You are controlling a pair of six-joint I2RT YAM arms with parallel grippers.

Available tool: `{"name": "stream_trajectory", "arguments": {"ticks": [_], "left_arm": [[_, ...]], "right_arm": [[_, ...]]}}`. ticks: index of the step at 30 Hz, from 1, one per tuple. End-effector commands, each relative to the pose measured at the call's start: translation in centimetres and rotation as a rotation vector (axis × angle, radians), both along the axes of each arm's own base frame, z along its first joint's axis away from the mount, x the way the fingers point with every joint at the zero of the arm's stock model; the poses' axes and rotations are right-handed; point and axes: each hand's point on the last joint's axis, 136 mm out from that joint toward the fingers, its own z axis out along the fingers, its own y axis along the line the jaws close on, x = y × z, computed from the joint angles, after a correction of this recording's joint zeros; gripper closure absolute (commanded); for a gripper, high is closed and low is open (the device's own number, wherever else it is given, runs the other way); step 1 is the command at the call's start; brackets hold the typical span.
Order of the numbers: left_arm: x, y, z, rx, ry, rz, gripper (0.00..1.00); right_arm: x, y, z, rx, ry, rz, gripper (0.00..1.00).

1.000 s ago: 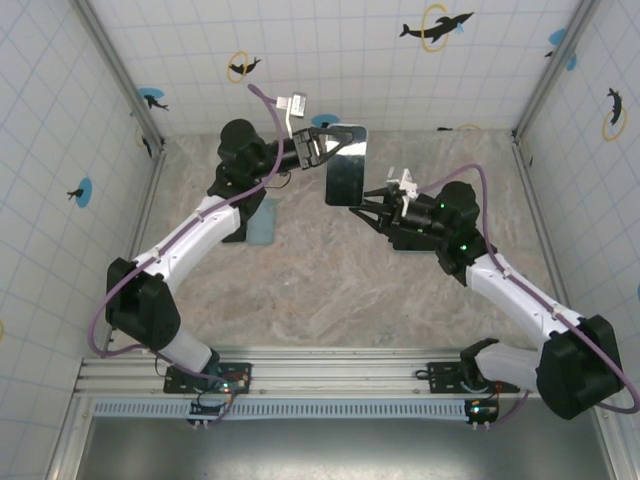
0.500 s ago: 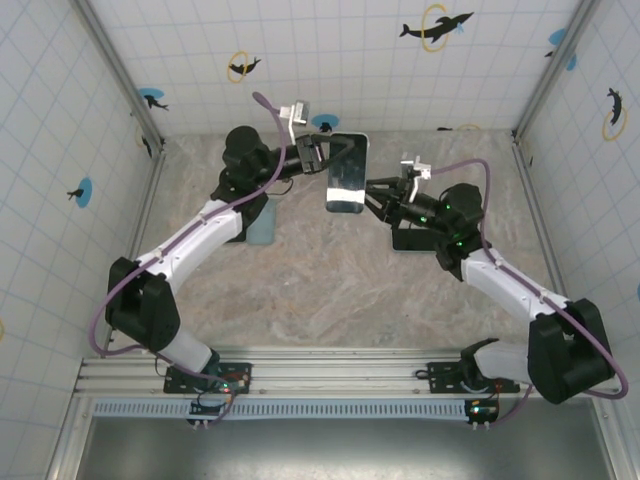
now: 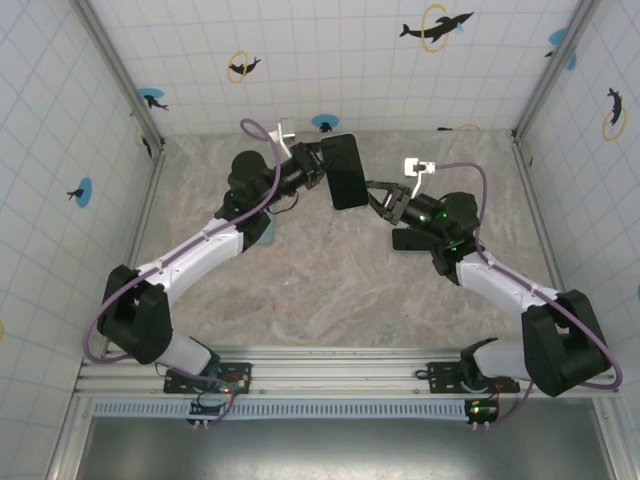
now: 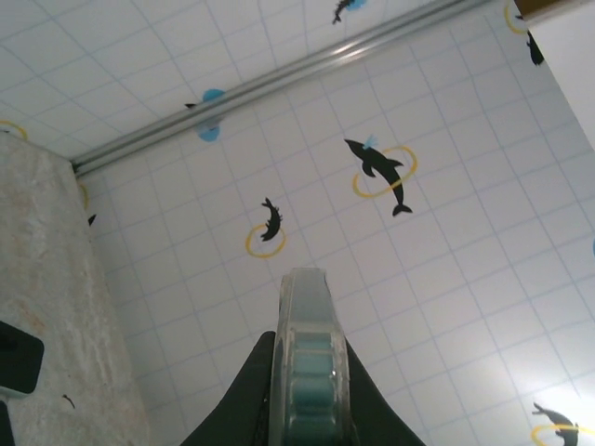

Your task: Take the phone out of the phone case

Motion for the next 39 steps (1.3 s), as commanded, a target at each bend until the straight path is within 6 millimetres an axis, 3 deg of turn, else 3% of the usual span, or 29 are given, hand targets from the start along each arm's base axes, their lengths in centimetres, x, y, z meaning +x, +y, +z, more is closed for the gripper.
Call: {"name": "stream_trajectory", "arguments": {"ticks": [1,17,27,29,31,39], "left_arm": [[0.9,2.0,1.6,-0.071,-0.007,0.131,1.00],[2.4,4.0,-0.4,-0.061,0.018,0.292,1.00],[2.9,3.4,-1.9,-0.058,0.072,0.277,1.00],[3.0,3.4,-2.3,-0.055,0.086,0.277,0.95],[3.0,3.4,-2.6,-0.053,0.100,0.278,0.84],[3.1,3.3,-3.0,-0.052,0.125,0.273,0.58]], "right_arm": [[-1.3,0.7,1.2,0.068,0.026,0.050,0.69],[-0.9,1.0,1.2,0.216,0.206,0.100,0.77],[-0.2,1.5,1.9,0.262,0.227,0.120,0.94],[0.1,1.4,1.7,0.265,0.239,0.112,0.97],[0.4,1.2,1.5,0.278,0.253,0.098,1.00],[1.2,0.2,1.0,0.327,0.302,0.045,1.00]]}}
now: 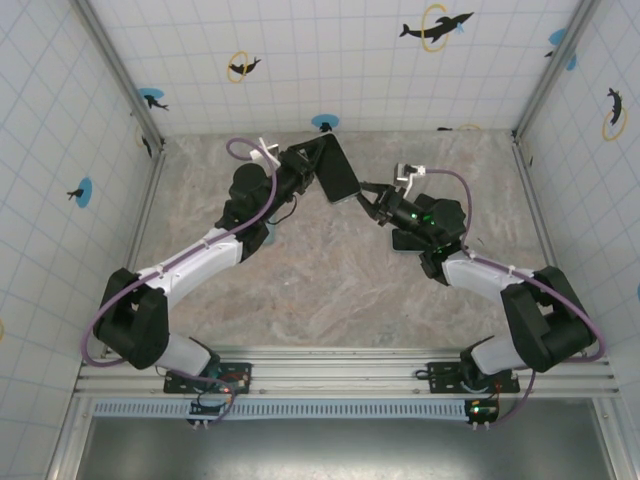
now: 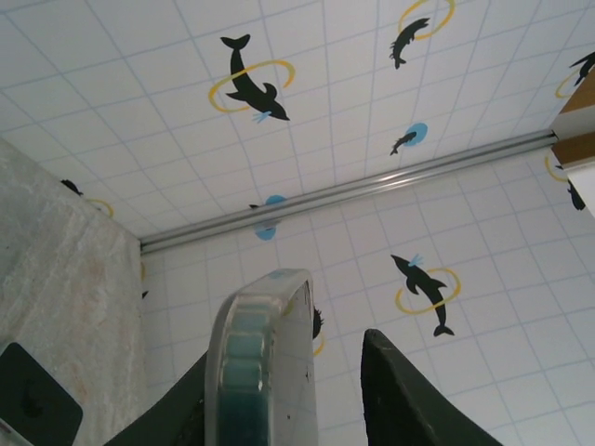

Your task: Take the phone out of the phone case

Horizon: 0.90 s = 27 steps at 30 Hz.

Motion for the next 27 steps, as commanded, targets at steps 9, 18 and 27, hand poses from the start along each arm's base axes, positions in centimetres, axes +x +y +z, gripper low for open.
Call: {"name": "stream_trajectory", "arguments": {"ticks": [9,18,27], "left_arm": [[0.1,-0.3,-1.7,0.044,0.062,-0.006,0.29],[-2.5,-0.5,-3.6,0.038,0.163,-0.020,0.27],[-6.1,-3.3,-2.3,-0.067,0.194,-0.031,0.31]], "right_arm": [[1.3,-2.3,1.5,0.050,-0.054,-0.131,1.00],[4.9,-6.1,0.9,0.025,-0.045,-0.409,1.00],[6.6,-5.3,1.2,-0.021,-0.085,-0.452,1.00]]}}
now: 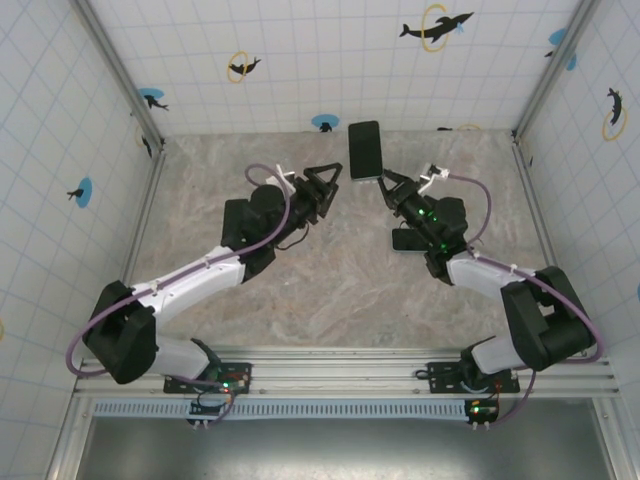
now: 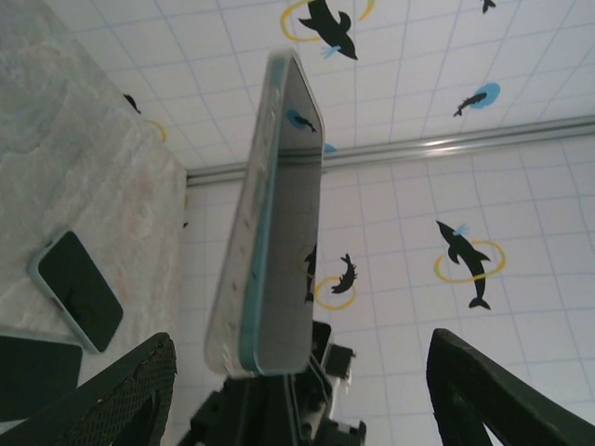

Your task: Take the phone out of the phone case

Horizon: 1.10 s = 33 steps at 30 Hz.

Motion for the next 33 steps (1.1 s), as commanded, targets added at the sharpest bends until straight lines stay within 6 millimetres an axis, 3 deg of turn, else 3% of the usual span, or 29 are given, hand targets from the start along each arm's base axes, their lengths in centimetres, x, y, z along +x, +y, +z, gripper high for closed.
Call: {"name": "stream_trajectory", "arguments": {"ticks": [1,8,12,14,31,33], "left_arm": [[-0.6,-0.2,1.7,-0.085,0.007,0.039,0.31],[-1.1,-3.1,3.0,-0.161,0.007,-0.017,0.38],[-0.7,-3.9,2.2,-0.163,0.018,-0.029,0.41],[-0.5,-4.4,3.2,-0.182,0.007,-0.040,0.41],[-0.3,-4.6,1.3,-0.164,0.056,-0.039,0.41],[-0.4,-4.5,0.1,-0.146,0.074,-0.040,0.41]], "right_arm": [[0.3,0.1,4.1,0.023,-0.137,-0.035,1.00],[0.1,0.6,4.0,0.012,-0.145,-0.032,1.00],[-0.2,0.9,4.0,0.008,-0.153,-0.021,1.00],[-0.3,1.0,4.1,0.008,-0.158,-0.019,1.00],[-1.0,1.8,4.5,0.010,-0.190,0.013,1.00],[-1.0,1.9,4.5,0.012,-0.191,0.016,1.00]]}}
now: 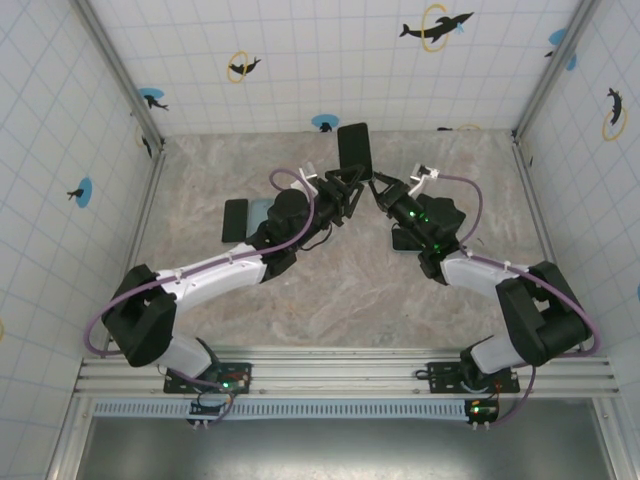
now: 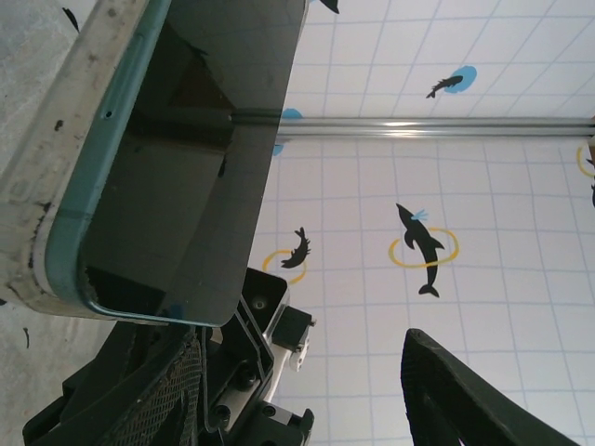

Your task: Take the phone out of the phone case

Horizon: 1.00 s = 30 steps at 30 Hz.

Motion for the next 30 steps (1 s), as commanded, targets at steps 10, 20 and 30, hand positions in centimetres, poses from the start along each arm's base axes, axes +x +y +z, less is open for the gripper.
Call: {"name": "stream_trajectory", "arguments": {"ticks": [10,20,30], "left_arm": [[-0.2,-0.2,-1.7,-0.001,0.043,-0.017,0.43],[0.6,0.9,-1.4,-0.012,0.030,0.030,0.46],[0.4,0.2,0.1,-0.077,0.020,-0.010,0.47]], "right_arm": [[-0.5,0.0,5.0,0.054,-0.169,-0.005,1.00],[-1.0,0.5,5.3,0.048,-0.189,0.016,1.00],[-1.1,0.2,4.0,0.006,-0.180,0.000,1.00]]}}
